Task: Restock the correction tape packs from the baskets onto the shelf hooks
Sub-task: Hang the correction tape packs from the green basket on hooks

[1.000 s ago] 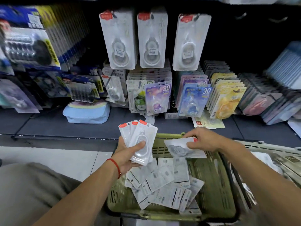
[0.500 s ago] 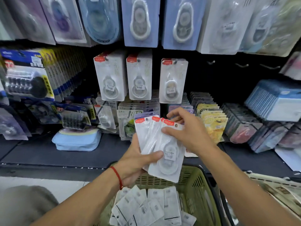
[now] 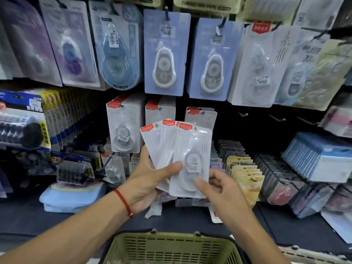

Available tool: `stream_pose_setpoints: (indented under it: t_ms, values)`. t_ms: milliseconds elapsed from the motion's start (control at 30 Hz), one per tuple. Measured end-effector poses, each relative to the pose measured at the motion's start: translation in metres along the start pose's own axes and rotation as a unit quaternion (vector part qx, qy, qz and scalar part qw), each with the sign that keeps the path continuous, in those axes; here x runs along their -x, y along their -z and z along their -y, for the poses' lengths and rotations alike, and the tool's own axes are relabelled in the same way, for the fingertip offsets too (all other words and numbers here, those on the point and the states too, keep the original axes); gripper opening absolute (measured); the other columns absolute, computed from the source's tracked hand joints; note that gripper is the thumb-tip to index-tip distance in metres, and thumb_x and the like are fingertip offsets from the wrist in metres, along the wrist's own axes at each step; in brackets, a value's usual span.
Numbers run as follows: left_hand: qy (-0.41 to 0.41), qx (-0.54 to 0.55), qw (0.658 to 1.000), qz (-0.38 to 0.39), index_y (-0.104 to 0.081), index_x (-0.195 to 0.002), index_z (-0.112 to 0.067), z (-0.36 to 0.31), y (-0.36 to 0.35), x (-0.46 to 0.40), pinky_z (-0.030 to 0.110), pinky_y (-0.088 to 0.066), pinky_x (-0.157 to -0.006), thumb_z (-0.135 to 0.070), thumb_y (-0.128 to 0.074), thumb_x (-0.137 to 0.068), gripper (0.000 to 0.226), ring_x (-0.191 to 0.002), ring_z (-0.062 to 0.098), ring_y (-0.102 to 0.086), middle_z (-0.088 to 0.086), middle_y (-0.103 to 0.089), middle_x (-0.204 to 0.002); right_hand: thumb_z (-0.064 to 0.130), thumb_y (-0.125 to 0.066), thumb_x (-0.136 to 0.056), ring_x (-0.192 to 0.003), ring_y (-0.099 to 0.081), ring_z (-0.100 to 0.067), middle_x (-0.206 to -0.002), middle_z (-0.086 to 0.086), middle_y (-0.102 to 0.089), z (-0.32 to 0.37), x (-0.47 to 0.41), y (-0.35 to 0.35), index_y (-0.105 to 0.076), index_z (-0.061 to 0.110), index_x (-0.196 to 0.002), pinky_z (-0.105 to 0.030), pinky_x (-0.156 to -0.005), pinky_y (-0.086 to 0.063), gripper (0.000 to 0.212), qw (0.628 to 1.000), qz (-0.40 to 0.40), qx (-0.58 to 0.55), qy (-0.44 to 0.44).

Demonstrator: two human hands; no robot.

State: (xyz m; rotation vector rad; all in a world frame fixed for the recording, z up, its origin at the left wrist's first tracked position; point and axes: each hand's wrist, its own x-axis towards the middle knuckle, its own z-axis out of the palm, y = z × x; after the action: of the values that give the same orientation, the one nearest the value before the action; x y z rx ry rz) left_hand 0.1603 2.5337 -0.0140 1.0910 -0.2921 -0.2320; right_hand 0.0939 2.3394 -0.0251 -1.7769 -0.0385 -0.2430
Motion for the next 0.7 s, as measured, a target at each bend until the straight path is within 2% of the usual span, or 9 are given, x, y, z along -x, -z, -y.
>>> stream_pose_setpoints:
  t_ms: [67,133,200,300,433,567,633,700]
  values:
    - [-0.024,-0.020,0.999,0.007,-0.046,-0.143,-0.040,-0.006,0.007,-0.002,0.047,-0.062,-0.090,0.002,-0.085,-0.075,0.088,-0.123,0.028,-0.070,0.003,-0.070,-0.138,0.036,-0.072,-0.093,-0.089,-0.077,-0.011,-0.105,0.008,-0.080,0.001,-0.008,0.003,-0.072,0.036,-0.102,-0.028,-0.068,-0.063,0.010,0.995,-0.034,-0.090,-0.012]
    - [-0.067,-0.083,0.994,-0.017,-0.046,-0.142,-0.045,-0.014,0.016,-0.001,0.048,-0.058,-0.099,-0.005,-0.094,-0.069,0.096,-0.127,0.024,-0.067,-0.003,-0.068,-0.140,0.029,-0.068,-0.094,-0.076,-0.074,-0.018,-0.107,0.002,-0.080,0.002,-0.016,0.009,-0.070,0.028,-0.107,-0.030,-0.059,-0.061,0.013,0.988,-0.076,-0.137,-0.009]
    - [-0.118,-0.151,0.980,-0.052,-0.046,-0.141,-0.049,-0.020,0.024,0.002,0.049,-0.054,-0.105,-0.014,-0.098,-0.061,0.101,-0.129,0.018,-0.065,-0.010,-0.066,-0.140,0.021,-0.065,-0.103,-0.071,-0.070,-0.016,-0.109,0.001,-0.079,0.000,-0.024,0.015,-0.066,0.024,-0.112,-0.028,-0.054,-0.057,0.010,0.989,-0.098,-0.114,0.005]
    - [-0.169,-0.210,0.960,-0.081,-0.047,-0.136,-0.049,-0.026,0.034,0.006,0.046,-0.057,-0.100,-0.029,-0.098,-0.056,0.097,-0.124,0.012,-0.067,-0.015,-0.067,-0.135,0.018,-0.061,-0.105,-0.080,-0.071,-0.014,-0.110,0.005,-0.077,0.002,-0.037,0.018,-0.064,0.023,-0.117,-0.028,-0.053,-0.055,0.014,0.990,-0.109,-0.085,0.013]
    - [-0.184,-0.228,0.951,-0.095,-0.048,-0.130,-0.050,-0.029,0.040,0.007,0.033,-0.063,-0.090,-0.033,-0.097,-0.055,0.090,-0.118,0.009,-0.069,-0.016,-0.067,-0.131,0.022,-0.063,-0.104,-0.064,-0.062,-0.021,-0.106,0.002,-0.078,0.005,-0.046,0.016,-0.066,0.025,-0.116,-0.035,-0.053,-0.051,0.012,0.991,-0.111,-0.072,0.013]
    - [-0.184,-0.224,0.951,-0.107,-0.049,-0.128,-0.051,-0.031,0.041,0.010,0.038,-0.062,-0.091,-0.032,-0.097,-0.055,0.090,-0.120,0.011,-0.069,-0.015,-0.066,-0.132,0.039,-0.068,-0.092,-0.053,-0.061,-0.018,-0.096,-0.002,-0.079,0.008,-0.042,0.012,-0.074,0.032,-0.109,-0.029,-0.050,-0.051,0.019,0.986,-0.133,-0.084,0.062]
    - [-0.182,-0.215,0.953,-0.108,-0.049,-0.130,-0.049,-0.030,0.039,0.009,0.035,-0.063,-0.090,-0.028,-0.098,-0.056,0.091,-0.121,0.012,-0.069,-0.015,-0.067,-0.132,0.044,-0.069,-0.092,-0.058,-0.067,-0.019,-0.095,-0.001,-0.080,0.008,-0.044,0.009,-0.074,0.033,-0.111,-0.034,-0.054,-0.056,0.023,0.985,-0.144,-0.068,0.072]
    - [-0.172,-0.195,0.960,-0.102,-0.048,-0.133,-0.045,-0.028,0.036,0.010,0.030,-0.062,-0.091,-0.018,-0.098,-0.060,0.092,-0.121,0.012,-0.069,-0.014,-0.068,-0.132,0.044,-0.067,-0.099,-0.080,-0.076,-0.020,-0.106,0.004,-0.079,0.004,-0.048,0.006,-0.070,0.033,-0.121,-0.048,-0.076,-0.063,0.024,0.988,-0.142,-0.001,0.055]
